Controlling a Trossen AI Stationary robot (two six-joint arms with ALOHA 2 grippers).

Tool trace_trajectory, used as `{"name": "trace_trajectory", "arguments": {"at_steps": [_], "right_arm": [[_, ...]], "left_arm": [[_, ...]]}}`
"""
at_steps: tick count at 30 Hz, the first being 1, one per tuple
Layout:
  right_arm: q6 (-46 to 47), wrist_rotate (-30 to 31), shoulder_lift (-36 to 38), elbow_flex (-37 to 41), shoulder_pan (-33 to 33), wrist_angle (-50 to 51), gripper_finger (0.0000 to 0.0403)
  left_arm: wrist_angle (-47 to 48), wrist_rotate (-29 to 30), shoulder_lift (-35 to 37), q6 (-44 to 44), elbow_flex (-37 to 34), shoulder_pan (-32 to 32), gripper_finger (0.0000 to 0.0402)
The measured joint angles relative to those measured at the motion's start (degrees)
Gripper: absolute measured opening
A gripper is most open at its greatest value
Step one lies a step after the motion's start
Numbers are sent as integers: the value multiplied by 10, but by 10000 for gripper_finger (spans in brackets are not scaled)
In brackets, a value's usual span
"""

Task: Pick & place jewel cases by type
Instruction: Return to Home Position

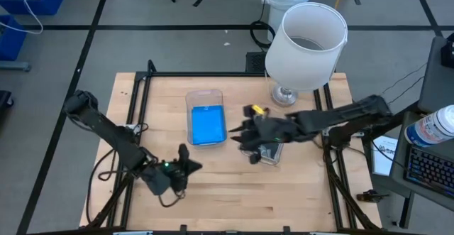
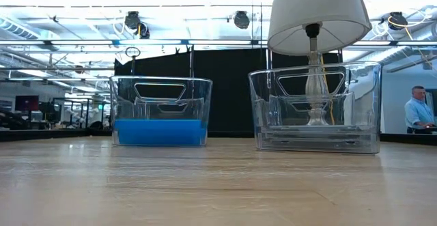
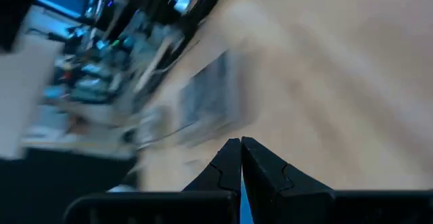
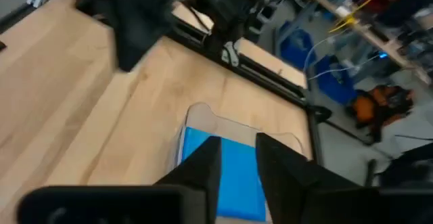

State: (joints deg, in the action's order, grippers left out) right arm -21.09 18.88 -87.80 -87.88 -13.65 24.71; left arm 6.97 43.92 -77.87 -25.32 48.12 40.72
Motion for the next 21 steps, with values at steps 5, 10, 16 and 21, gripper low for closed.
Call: {"name": "trace_trajectory", "arguments": {"at_steps": [5, 10, 16, 21], "right_arm": [[1, 41, 108, 127, -41, -59, 30], [24, 101, 231, 275, -64, -126, 7], [56, 112, 384, 423, -77, -218, 2], [83, 108, 496, 513, -65, -314, 1]], "left_arm": [[194, 69, 4, -73, 127, -41, 10], [309, 64, 46, -60, 194, -93, 9], [251, -205, 190, 6, 160, -209, 5], [67, -443, 291, 163, 67, -362, 7]]}}
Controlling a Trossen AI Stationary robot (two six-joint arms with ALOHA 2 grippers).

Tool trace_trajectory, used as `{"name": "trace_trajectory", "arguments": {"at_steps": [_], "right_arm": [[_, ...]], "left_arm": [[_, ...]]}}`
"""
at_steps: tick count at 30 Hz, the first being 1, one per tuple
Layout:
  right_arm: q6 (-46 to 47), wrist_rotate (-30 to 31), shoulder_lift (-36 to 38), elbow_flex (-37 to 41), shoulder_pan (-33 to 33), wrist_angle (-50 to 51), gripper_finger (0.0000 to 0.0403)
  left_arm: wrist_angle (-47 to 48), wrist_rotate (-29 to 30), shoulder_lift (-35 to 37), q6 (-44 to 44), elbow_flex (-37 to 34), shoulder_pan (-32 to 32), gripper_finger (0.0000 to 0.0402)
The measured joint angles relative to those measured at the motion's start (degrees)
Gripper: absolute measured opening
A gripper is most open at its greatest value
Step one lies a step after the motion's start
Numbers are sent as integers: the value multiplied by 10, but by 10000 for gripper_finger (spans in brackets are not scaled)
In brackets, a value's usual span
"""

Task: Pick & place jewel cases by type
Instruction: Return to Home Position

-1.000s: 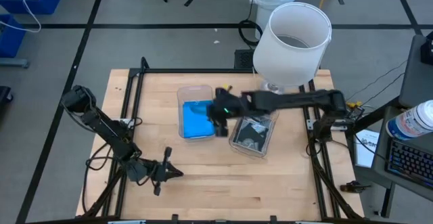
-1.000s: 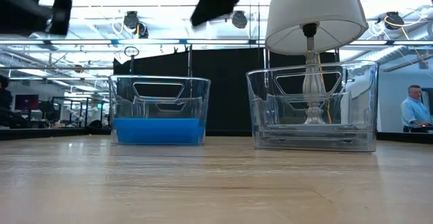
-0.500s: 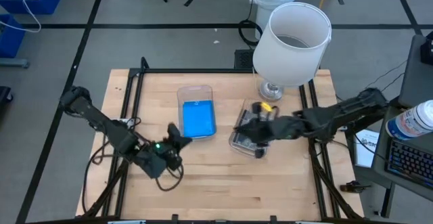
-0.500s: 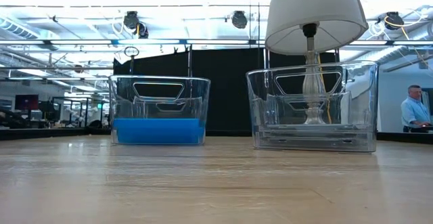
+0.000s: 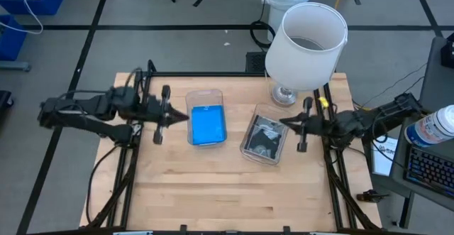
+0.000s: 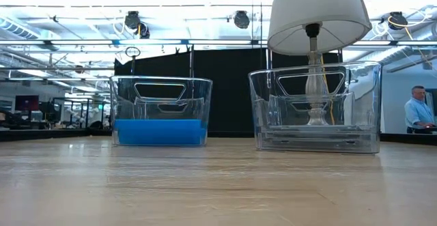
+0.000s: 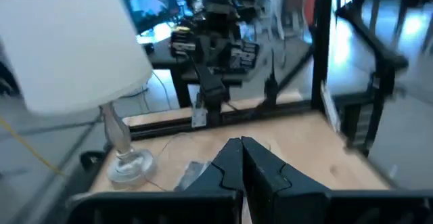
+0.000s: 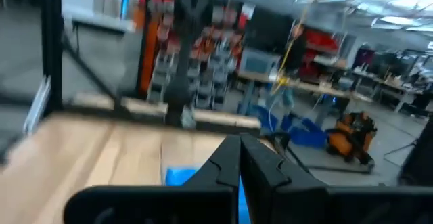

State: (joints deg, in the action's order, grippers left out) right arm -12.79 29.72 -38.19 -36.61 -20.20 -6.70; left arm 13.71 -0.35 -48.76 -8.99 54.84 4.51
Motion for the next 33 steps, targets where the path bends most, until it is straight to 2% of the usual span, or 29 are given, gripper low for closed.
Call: {"name": "trace_trajectory", "arguments": {"at_steps": [1, 3, 5, 9, 14, 16, 18, 22, 25, 28, 33], "right_arm": [[5, -7, 18, 14, 6, -16, 1], [13, -40, 52, 34, 20, -24, 1], [29, -58, 77, 45, 28, -8, 1], [68, -54, 124, 70, 28, 50, 1], [78, -58, 149, 102, 27, 31, 0], [74, -58, 153, 110, 24, 34, 0], [65, -64, 154, 115, 20, 40, 0], [31, -170, 167, 116, 28, 65, 0], [27, -211, 181, 116, 54, 66, 0], [38, -243, 197, 116, 83, 79, 0], [69, -269, 241, 132, 107, 98, 0]], "left_arm": [[-15, -31, 11, 24, -14, -27, 7], [-15, -81, 28, 18, -43, -63, 5], [-14, -91, 54, -4, -75, -67, 4], [-30, -24, 138, -28, -138, -41, 3], [-70, 15, 255, -27, -222, -6, 2], [-73, 53, 287, -20, -261, 9, 2], [-68, 62, 311, -12, -309, 30, 1], [-143, 61, 344, -18, -392, 75, 1], [-180, 78, 342, -33, -432, 101, 1], [-190, 106, 342, -40, -443, 123, 1], [-161, 194, 355, -39, -439, 170, 1]]}}
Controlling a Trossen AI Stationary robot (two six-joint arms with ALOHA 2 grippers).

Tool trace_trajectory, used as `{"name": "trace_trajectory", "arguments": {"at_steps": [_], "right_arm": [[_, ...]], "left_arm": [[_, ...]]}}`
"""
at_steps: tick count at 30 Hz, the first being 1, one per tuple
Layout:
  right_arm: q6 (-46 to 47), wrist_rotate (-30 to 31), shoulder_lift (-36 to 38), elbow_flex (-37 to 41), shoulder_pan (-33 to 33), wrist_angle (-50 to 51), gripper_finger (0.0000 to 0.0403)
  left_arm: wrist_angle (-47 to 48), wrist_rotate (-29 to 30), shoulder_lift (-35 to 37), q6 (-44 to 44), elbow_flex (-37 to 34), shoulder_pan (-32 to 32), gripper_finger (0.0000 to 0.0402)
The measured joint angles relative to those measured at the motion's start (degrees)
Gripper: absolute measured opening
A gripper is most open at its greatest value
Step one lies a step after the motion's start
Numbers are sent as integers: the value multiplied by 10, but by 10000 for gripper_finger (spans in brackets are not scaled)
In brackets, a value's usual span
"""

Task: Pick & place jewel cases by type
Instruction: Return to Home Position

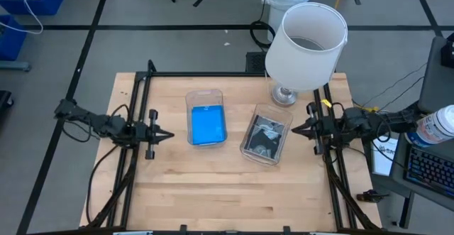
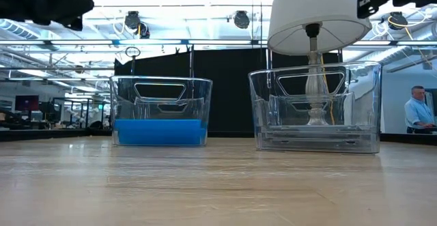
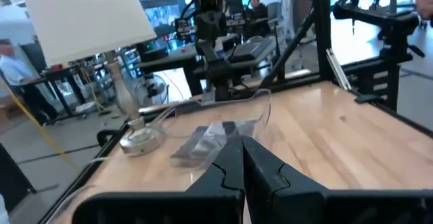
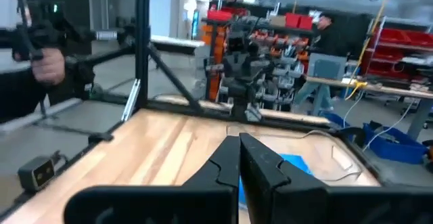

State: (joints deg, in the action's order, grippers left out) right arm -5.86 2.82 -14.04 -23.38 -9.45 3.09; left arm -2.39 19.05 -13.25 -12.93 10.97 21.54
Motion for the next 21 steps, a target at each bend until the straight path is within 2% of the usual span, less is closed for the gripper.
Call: {"name": "trace_trajectory", "arguments": {"at_steps": [4, 7, 10, 14, 21], "right_arm": [[14, 0, 53, 38, 1, -7, 0], [28, 0, 87, 72, 1, -14, 0], [29, 0, 105, 88, 1, -18, 0], [18, 0, 113, 98, 2, -27, 0], [22, 0, 117, 121, 18, -46, 0]], "left_arm": [[34, 53, 34, -4, 4, 45, 0], [45, 62, 61, -20, 4, 67, 0], [28, 16, 74, -55, 4, 70, 0], [25, -41, 73, -80, 4, 37, 0], [67, -141, 73, -29, 4, -41, 0]]}}
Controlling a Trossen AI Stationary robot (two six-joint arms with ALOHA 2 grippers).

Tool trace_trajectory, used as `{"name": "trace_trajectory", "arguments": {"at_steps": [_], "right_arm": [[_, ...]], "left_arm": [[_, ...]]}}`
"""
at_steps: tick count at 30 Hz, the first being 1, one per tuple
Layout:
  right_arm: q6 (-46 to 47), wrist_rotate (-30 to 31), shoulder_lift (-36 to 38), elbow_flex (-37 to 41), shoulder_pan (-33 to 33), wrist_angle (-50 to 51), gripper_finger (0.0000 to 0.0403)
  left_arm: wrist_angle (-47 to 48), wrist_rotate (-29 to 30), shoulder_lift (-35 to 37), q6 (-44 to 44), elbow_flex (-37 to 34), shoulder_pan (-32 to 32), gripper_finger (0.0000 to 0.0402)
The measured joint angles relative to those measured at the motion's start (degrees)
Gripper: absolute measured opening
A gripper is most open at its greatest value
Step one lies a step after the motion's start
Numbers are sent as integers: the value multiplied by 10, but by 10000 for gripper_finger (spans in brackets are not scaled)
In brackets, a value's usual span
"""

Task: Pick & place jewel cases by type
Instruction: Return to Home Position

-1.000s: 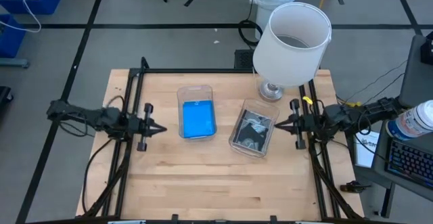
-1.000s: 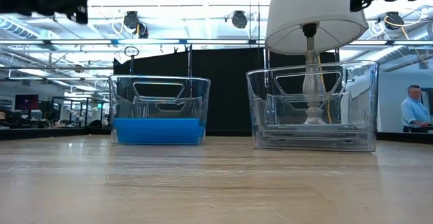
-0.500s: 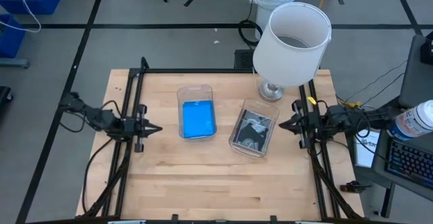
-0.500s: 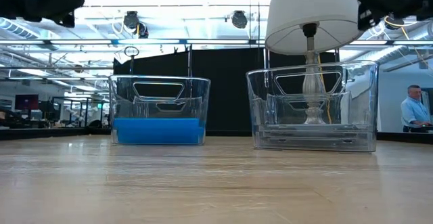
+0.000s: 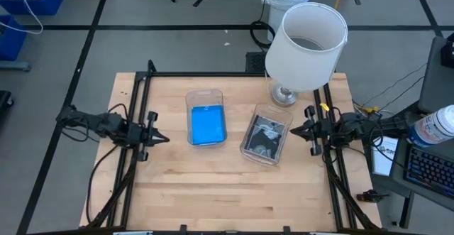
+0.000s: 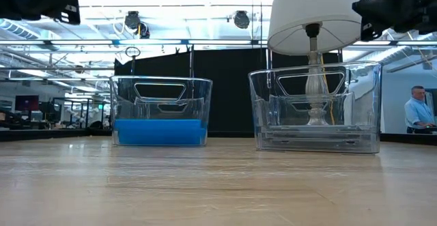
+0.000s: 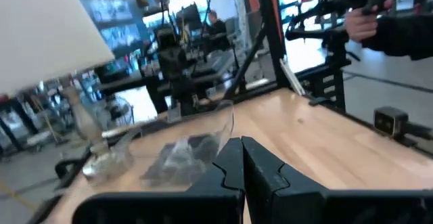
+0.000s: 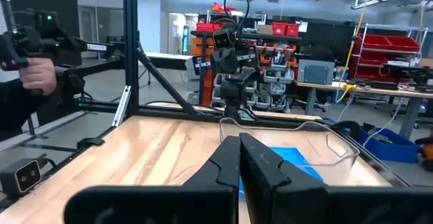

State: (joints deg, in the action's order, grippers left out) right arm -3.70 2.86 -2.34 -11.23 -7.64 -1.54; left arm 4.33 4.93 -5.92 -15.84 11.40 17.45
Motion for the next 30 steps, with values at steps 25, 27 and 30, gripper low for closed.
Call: {"name": "trace_trajectory", "arguments": {"at_steps": [25, 27, 30], "right_arm": [[34, -16, 17, 96, 64, -56, 0], [34, -17, 18, 102, 67, -76, 0], [32, -29, 17, 102, 69, -78, 0]], "left_arm": [[-85, -5, 0, 5, -108, -47, 0], [-85, 3, 0, 4, -108, -47, 0], [-84, 15, 0, 9, -108, -47, 1]]}}
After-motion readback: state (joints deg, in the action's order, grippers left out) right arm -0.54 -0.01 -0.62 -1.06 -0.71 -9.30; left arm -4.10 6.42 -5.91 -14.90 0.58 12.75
